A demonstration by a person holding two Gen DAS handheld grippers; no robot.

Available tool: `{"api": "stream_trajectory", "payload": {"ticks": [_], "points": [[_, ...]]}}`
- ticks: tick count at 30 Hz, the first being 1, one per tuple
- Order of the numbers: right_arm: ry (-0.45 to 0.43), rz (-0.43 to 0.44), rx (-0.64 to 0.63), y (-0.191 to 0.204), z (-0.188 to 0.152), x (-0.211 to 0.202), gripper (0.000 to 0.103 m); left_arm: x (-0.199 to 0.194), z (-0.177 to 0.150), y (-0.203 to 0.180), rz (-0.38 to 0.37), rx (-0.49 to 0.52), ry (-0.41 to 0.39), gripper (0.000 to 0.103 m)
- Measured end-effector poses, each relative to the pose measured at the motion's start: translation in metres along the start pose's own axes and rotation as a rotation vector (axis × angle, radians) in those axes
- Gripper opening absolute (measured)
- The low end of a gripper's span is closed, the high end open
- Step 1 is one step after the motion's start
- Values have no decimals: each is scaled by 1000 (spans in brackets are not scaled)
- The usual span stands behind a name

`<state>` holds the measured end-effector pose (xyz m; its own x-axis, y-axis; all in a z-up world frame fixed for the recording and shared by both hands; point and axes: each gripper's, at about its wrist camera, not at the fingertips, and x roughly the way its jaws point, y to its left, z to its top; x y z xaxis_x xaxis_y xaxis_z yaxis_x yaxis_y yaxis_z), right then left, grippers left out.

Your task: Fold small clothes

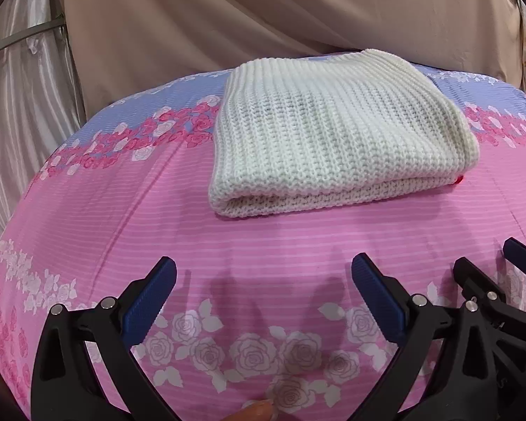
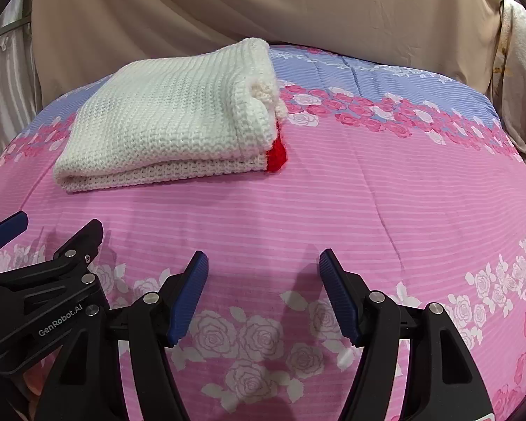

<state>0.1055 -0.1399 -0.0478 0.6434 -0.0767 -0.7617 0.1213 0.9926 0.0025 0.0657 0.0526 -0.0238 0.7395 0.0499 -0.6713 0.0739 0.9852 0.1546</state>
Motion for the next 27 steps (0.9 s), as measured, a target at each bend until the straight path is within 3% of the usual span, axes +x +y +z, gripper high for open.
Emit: {"api": "stream_trajectory", "payload": {"ticks": [27], "points": [[0, -4, -5, 2, 0, 0, 64, -4, 1, 0, 33, 3, -9, 98]]}}
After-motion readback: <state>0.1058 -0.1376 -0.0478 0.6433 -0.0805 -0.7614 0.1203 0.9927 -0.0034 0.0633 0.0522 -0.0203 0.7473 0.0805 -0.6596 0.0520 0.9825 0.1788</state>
